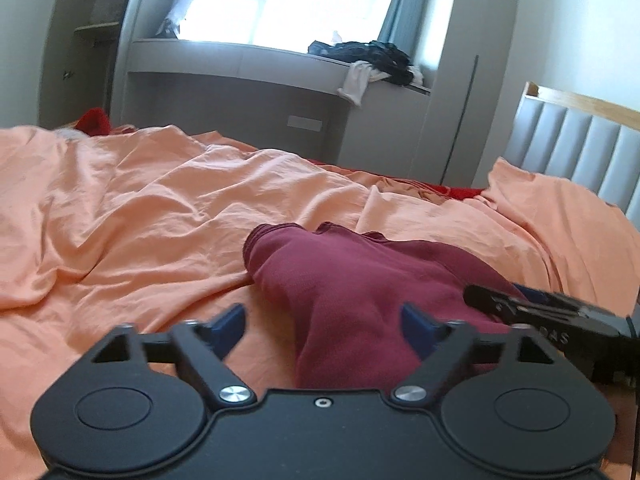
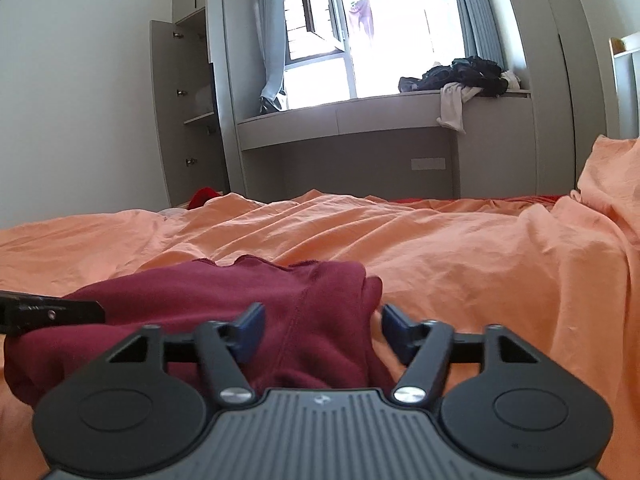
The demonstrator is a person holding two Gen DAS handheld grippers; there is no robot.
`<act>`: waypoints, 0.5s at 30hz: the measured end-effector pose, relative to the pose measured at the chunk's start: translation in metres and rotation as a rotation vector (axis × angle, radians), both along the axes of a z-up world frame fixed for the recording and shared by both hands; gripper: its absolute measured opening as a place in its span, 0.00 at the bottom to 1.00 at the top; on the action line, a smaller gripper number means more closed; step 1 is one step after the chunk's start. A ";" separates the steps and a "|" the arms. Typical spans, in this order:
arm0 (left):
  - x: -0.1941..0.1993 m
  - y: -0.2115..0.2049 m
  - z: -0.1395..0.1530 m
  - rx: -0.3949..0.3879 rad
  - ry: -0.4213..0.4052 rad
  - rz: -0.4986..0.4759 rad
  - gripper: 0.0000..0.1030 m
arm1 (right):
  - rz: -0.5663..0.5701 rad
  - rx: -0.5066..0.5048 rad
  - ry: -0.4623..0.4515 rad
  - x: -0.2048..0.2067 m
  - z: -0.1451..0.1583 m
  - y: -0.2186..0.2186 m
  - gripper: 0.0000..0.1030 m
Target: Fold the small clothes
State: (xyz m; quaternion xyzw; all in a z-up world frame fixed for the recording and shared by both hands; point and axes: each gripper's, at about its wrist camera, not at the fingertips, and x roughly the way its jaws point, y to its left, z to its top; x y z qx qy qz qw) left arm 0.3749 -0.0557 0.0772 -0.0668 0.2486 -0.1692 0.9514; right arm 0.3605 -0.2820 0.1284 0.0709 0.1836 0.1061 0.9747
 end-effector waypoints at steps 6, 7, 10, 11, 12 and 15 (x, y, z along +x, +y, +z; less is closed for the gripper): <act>-0.014 0.001 -0.001 0.011 -0.013 0.050 0.99 | -0.031 0.070 -0.010 -0.018 -0.002 -0.016 0.99; -0.016 0.001 0.000 0.014 -0.015 0.054 0.99 | -0.037 0.074 -0.013 -0.021 -0.001 -0.018 1.00; -0.027 0.000 0.005 0.033 -0.042 0.068 0.99 | -0.045 0.061 -0.035 -0.034 0.003 -0.020 1.00; -0.031 0.000 0.006 0.040 -0.053 0.073 0.99 | -0.049 0.054 -0.045 -0.039 0.005 -0.020 1.00; -0.036 -0.001 0.008 0.047 -0.068 0.079 0.99 | -0.053 0.048 -0.056 -0.044 0.007 -0.020 1.00; -0.056 -0.002 0.016 0.040 -0.125 0.075 0.99 | -0.066 0.039 -0.087 -0.059 0.015 -0.020 1.00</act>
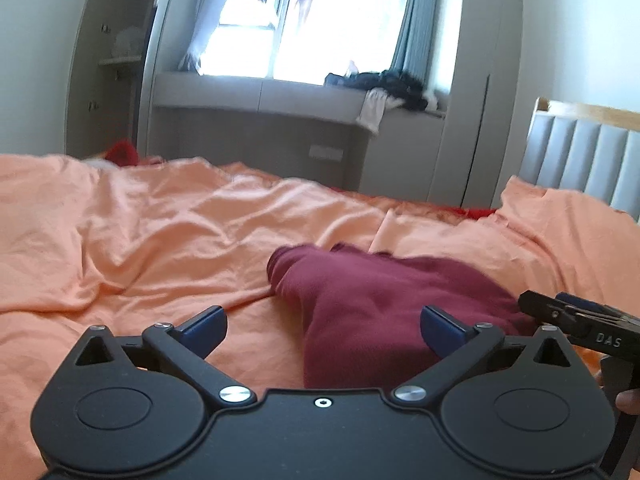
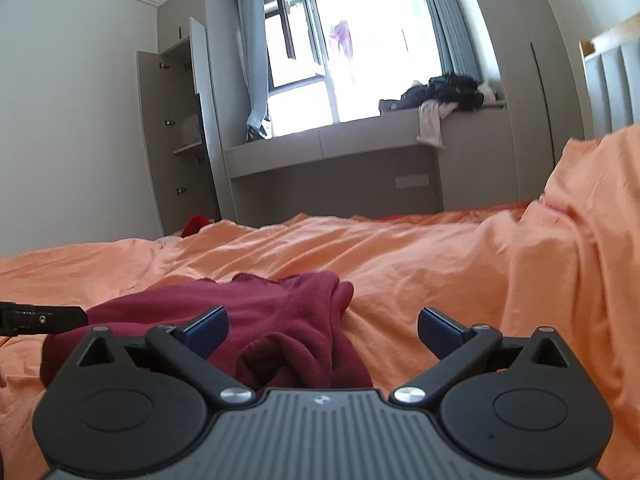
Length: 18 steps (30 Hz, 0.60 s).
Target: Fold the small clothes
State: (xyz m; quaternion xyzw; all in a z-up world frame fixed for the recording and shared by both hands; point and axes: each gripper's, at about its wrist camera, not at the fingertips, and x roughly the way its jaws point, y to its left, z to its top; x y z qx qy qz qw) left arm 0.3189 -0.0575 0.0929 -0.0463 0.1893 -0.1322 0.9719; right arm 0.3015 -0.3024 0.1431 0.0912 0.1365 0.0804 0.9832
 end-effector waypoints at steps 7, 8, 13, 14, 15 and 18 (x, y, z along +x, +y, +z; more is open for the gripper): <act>-0.049 -0.011 0.015 0.024 -0.136 -0.003 1.00 | 0.015 0.066 -0.053 -0.036 0.013 0.001 1.00; -0.057 -0.013 0.017 0.041 -0.152 0.006 1.00 | 0.016 0.065 -0.063 -0.041 0.015 0.002 1.00; -0.090 -0.021 0.027 0.080 -0.205 0.036 1.00 | 0.017 0.024 -0.134 -0.076 0.025 0.005 1.00; -0.096 -0.020 0.028 0.074 -0.208 0.036 1.00 | 0.014 0.014 -0.147 -0.084 0.027 0.006 1.00; -0.101 -0.020 0.028 0.066 -0.207 0.037 1.00 | 0.013 0.007 -0.158 -0.090 0.028 0.007 1.00; -0.119 -0.018 0.029 0.039 -0.203 0.047 1.00 | 0.015 -0.011 -0.196 -0.110 0.034 0.009 1.00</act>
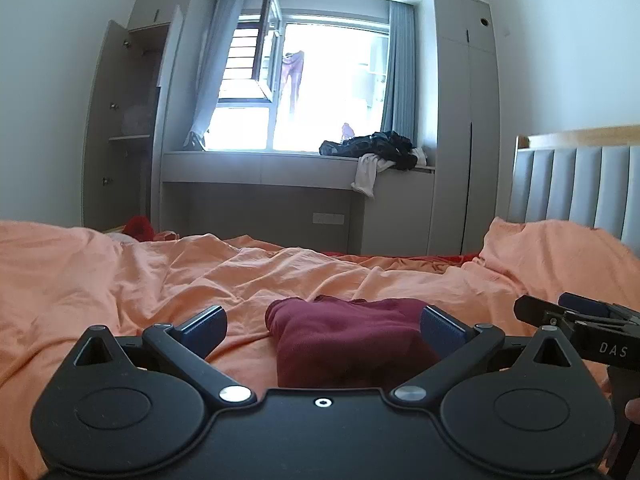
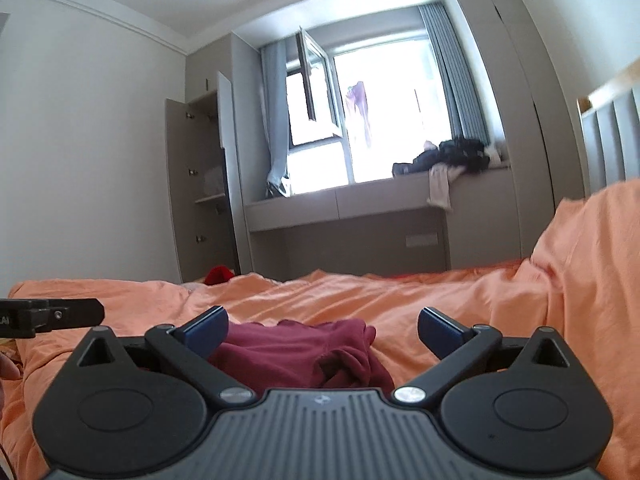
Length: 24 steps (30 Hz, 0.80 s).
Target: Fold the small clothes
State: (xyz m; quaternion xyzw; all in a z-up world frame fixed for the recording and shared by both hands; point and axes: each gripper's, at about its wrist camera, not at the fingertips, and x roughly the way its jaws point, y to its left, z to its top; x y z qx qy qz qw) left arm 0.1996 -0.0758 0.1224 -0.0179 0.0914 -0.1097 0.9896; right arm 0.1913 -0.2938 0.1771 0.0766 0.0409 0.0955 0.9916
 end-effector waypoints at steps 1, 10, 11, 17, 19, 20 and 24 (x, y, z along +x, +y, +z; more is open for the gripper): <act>-0.006 0.002 0.000 -0.010 -0.001 0.003 1.00 | 0.002 -0.004 -0.013 -0.008 0.002 0.001 1.00; -0.054 0.011 -0.015 -0.040 0.029 0.057 1.00 | 0.012 -0.009 -0.072 -0.068 0.001 0.003 1.00; -0.058 0.012 -0.019 -0.036 0.036 0.056 1.00 | 0.014 -0.009 -0.071 -0.074 -0.001 0.006 1.00; -0.068 0.022 -0.043 -0.018 0.068 0.043 1.00 | 0.003 -0.039 -0.050 -0.100 -0.018 0.022 1.00; -0.065 0.025 -0.054 -0.016 0.078 0.042 1.00 | 0.000 -0.052 -0.041 -0.103 -0.025 0.027 1.00; -0.062 0.026 -0.059 -0.016 0.081 0.043 1.00 | -0.004 -0.054 -0.039 -0.104 -0.028 0.028 1.00; -0.053 0.029 -0.076 -0.021 0.111 0.043 1.00 | -0.025 -0.059 -0.010 -0.100 -0.040 0.028 1.00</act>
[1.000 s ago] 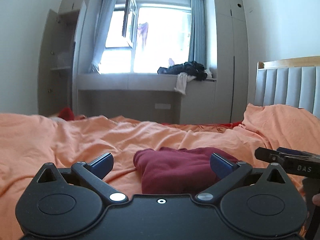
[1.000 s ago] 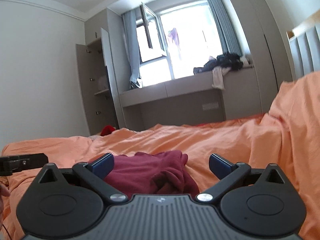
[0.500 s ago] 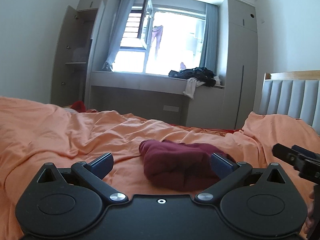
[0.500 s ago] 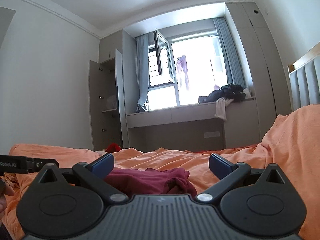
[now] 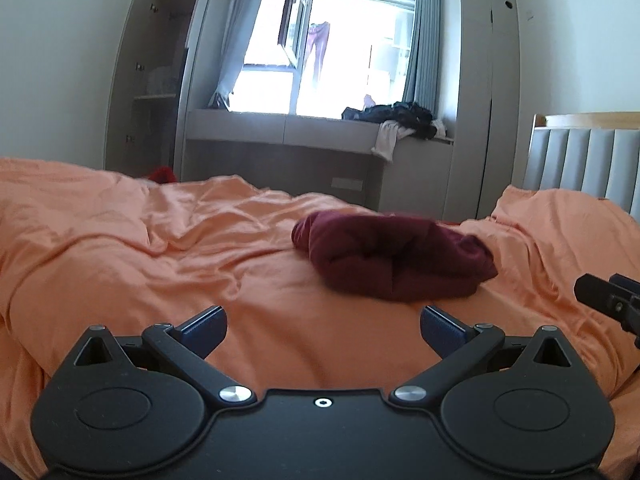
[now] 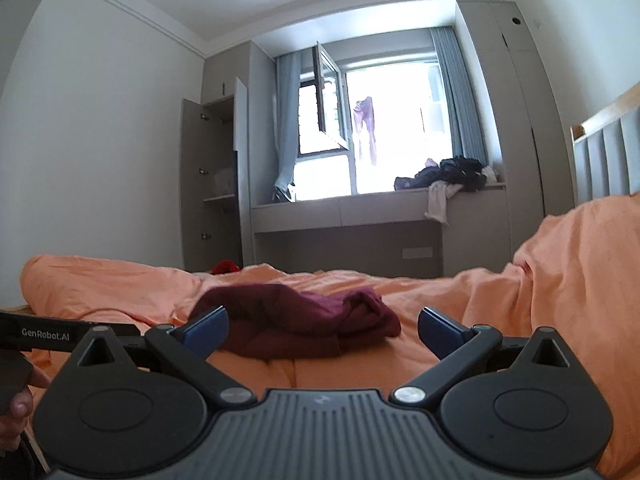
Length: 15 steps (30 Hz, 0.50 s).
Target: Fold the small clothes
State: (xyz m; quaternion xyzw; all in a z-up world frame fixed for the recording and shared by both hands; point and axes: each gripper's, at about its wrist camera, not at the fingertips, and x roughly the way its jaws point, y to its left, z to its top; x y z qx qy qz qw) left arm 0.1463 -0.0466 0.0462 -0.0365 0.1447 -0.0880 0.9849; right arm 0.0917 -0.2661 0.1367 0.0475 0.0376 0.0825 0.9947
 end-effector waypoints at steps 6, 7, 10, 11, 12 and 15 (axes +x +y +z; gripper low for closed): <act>0.007 -0.003 -0.012 0.024 0.010 -0.010 1.00 | -0.033 0.007 0.045 0.017 -0.009 -0.006 1.00; 0.008 -0.003 -0.014 0.029 0.013 -0.007 1.00 | -0.042 0.013 0.060 0.020 -0.010 -0.007 1.00; 0.010 -0.003 -0.016 0.026 0.023 -0.006 1.00 | -0.044 0.026 0.084 0.027 -0.015 -0.011 1.00; 0.011 -0.003 -0.017 0.025 0.025 -0.004 1.00 | -0.046 0.026 0.095 0.029 -0.016 -0.011 1.00; 0.012 -0.003 -0.017 0.025 0.026 0.002 1.00 | -0.047 0.027 0.108 0.031 -0.017 -0.011 1.00; 0.014 -0.002 -0.018 0.027 0.029 0.014 1.00 | -0.042 0.031 0.117 0.031 -0.020 -0.010 1.00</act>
